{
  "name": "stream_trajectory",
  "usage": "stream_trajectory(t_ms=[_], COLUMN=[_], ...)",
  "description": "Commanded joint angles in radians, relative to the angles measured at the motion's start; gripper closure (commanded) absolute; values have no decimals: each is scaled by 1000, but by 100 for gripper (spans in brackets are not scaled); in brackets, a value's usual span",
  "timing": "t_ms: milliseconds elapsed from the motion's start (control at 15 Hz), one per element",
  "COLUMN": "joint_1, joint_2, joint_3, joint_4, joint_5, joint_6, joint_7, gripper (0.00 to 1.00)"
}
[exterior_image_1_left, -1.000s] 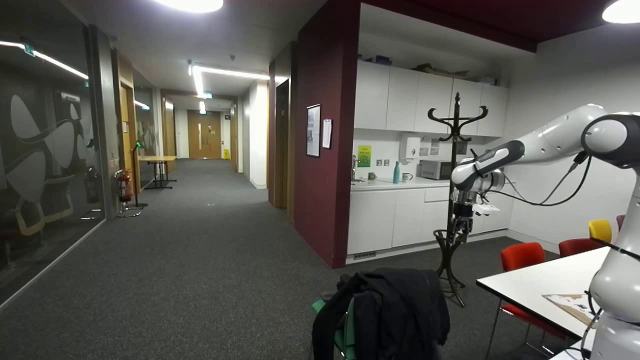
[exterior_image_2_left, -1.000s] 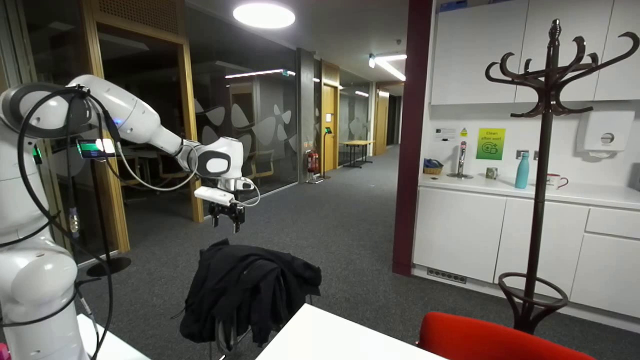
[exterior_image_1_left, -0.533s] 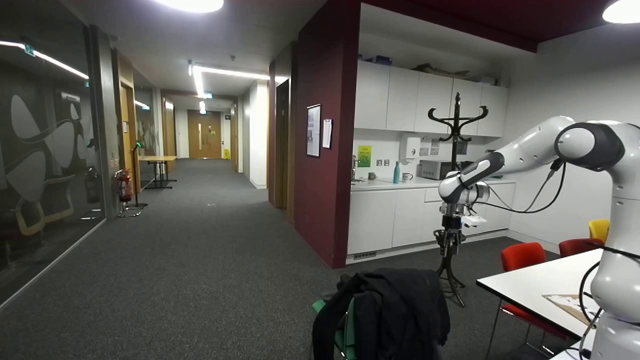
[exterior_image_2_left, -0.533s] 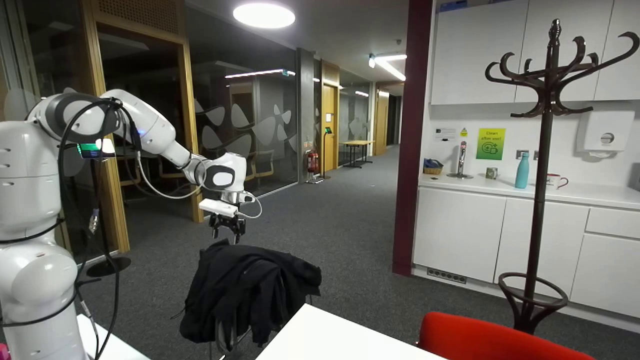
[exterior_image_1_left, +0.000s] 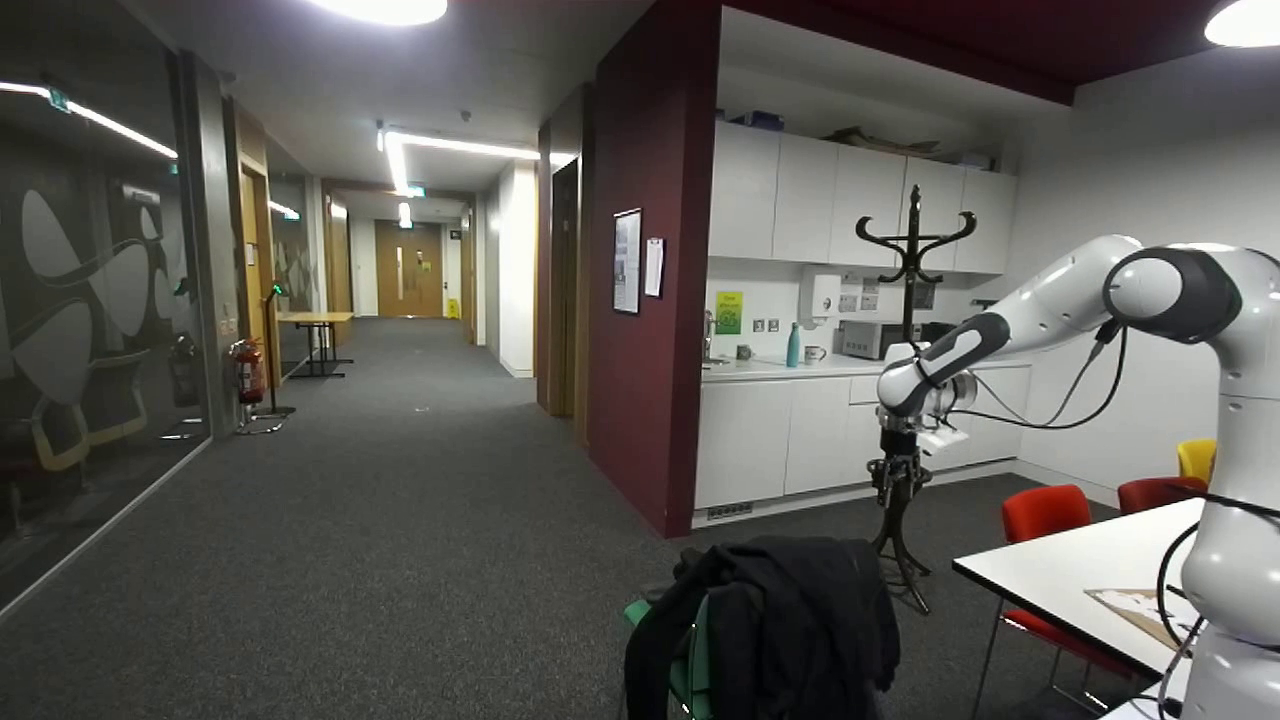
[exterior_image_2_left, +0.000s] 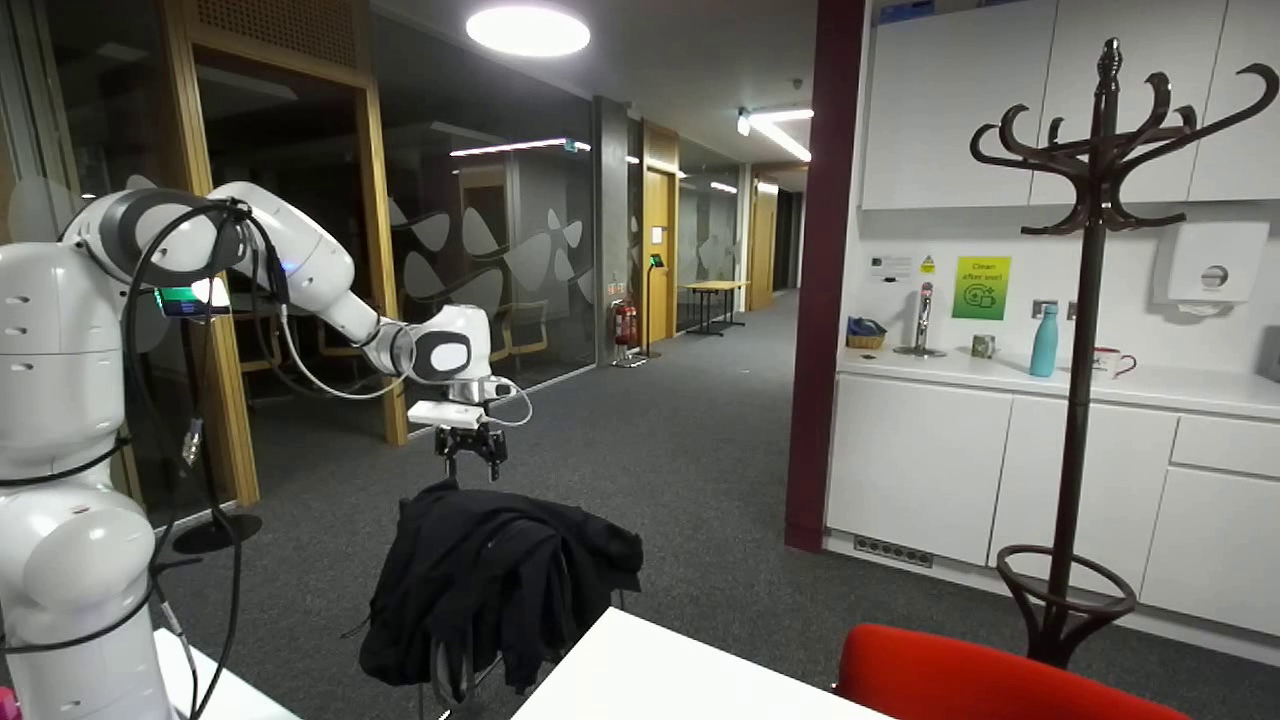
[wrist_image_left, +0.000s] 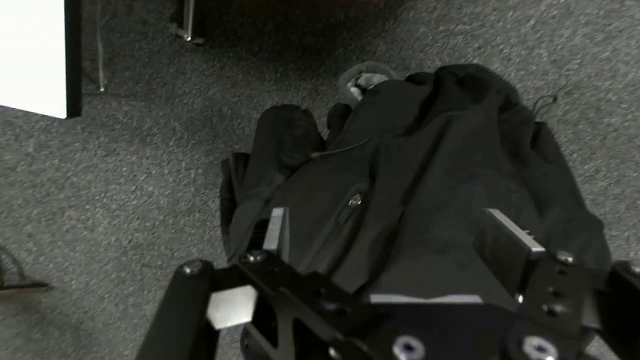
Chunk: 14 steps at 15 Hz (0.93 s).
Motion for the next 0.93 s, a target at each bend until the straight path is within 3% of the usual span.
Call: stream_trajectory(t_ms=[0,133,600,667,867], joint_1=[4,6,-52,-23,-25], joint_2=[13,44,158,129,145], joint_3=[4,17,132,106,112], joint_4=[10,33,138,85,93], joint_5=[-144,-169,191,112,121], joint_6=[120,133,43,89,88], joint_7=[102,95,-234,-141,-150], gripper=[0,0,0,0,0])
